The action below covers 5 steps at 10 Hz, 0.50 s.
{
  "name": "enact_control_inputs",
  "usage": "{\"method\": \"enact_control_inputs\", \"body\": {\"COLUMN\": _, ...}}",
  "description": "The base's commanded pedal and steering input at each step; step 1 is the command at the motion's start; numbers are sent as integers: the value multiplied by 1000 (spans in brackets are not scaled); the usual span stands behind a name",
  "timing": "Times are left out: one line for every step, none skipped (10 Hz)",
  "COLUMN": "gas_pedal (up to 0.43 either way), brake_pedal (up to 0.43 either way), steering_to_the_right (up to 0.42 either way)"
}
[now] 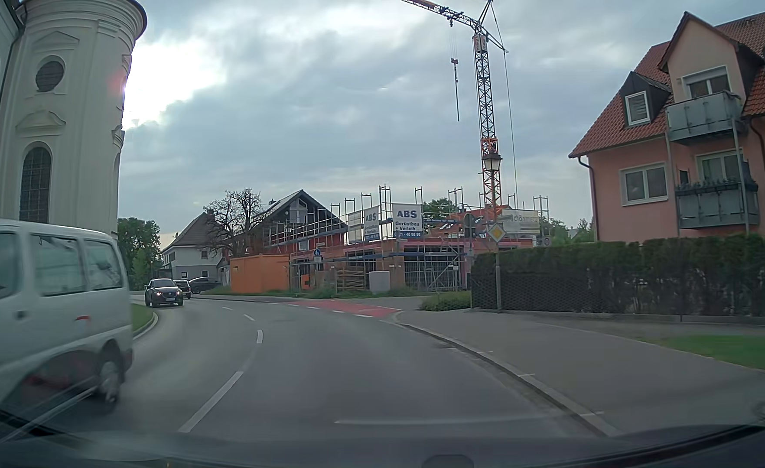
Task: Follow the waypoints while adhering to traffic rules and regulations
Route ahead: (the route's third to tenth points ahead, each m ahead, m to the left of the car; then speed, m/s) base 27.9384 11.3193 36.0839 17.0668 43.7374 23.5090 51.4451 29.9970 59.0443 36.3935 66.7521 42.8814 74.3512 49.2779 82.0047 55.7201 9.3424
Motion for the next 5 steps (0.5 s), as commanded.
{"method": "enact_control_inputs", "body": {"gas_pedal": 110, "brake_pedal": 0, "steering_to_the_right": -67}}
{"method": "enact_control_inputs", "body": {"gas_pedal": 110, "brake_pedal": 0, "steering_to_the_right": -70}}
{"method": "enact_control_inputs", "body": {"gas_pedal": 110, "brake_pedal": 0, "steering_to_the_right": -74}}
{"method": "enact_control_inputs", "body": {"gas_pedal": 110, "brake_pedal": 0, "steering_to_the_right": -81}}
{"method": "enact_control_inputs", "body": {"gas_pedal": 110, "brake_pedal": 0, "steering_to_the_right": -87}}
